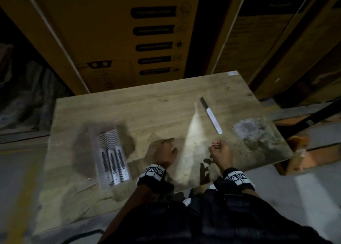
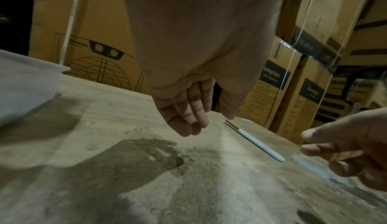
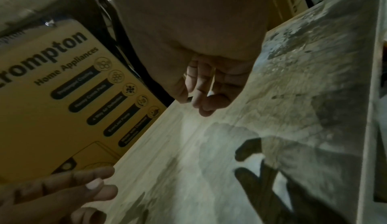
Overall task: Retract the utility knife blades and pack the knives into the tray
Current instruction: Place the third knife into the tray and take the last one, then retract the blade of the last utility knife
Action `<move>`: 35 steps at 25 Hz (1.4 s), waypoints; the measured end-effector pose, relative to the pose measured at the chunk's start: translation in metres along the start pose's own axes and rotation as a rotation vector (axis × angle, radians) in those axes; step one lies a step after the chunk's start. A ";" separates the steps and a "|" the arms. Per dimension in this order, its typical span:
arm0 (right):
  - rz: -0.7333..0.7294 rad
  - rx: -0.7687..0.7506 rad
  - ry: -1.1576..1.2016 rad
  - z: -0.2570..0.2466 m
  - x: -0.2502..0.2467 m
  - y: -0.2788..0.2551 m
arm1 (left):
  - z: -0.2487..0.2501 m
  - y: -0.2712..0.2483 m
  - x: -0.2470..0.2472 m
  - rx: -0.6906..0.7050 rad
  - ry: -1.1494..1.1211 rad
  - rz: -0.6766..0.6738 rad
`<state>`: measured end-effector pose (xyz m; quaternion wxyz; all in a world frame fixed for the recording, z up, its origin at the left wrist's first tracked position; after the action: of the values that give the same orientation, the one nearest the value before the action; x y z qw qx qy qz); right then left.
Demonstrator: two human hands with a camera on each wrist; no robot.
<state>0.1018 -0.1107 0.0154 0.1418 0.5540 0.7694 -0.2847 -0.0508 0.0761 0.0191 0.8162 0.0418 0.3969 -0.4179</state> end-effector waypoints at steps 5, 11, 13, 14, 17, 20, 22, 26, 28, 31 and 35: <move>0.007 -0.086 -0.111 -0.001 -0.029 0.088 | 0.029 0.038 0.034 -0.101 0.045 -0.067; -0.242 -0.192 -0.391 0.005 -0.004 0.160 | 0.029 0.036 0.067 -0.339 -0.131 0.072; -0.288 -0.187 -0.476 0.005 0.003 0.171 | 0.031 0.034 0.069 -0.353 -0.134 0.106; -0.304 -0.183 -0.492 0.004 0.005 0.174 | 0.033 0.035 0.070 -0.348 -0.138 0.121; -0.348 -0.234 -0.475 -0.009 0.003 0.171 | 0.037 0.039 0.072 -0.393 -0.208 0.166; -0.453 -0.190 -0.251 -0.011 -0.008 0.158 | 0.042 0.049 0.079 -0.458 -0.301 0.184; -0.489 -0.153 -0.129 -0.014 -0.020 0.142 | 0.052 0.058 0.080 -0.442 -0.340 0.174; -0.632 -0.145 0.093 -0.035 -0.052 0.102 | 0.094 0.068 0.053 -0.259 -0.419 0.241; -0.680 -0.189 0.142 -0.046 -0.066 0.089 | 0.117 0.069 0.034 -0.120 -0.460 0.282; -0.718 -0.247 0.190 -0.071 -0.075 0.076 | 0.149 0.061 0.002 0.004 -0.596 0.321; -0.738 -0.329 0.243 -0.116 -0.077 0.047 | 0.168 0.041 -0.040 0.136 -0.755 0.345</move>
<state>0.1840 -0.0903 0.1360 0.0251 0.2406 0.9626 -0.1223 0.0681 0.0620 0.1500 0.9577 0.0051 0.0287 -0.2862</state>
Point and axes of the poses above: each hand's wrist, its own y-axis towards the middle knuckle, its own x-axis out of the palm, z = x × y, the point moved 2 cm from there along y, towards the middle knuckle, and after that the axes turned 4 degrees about z, right-handed, at the moved point
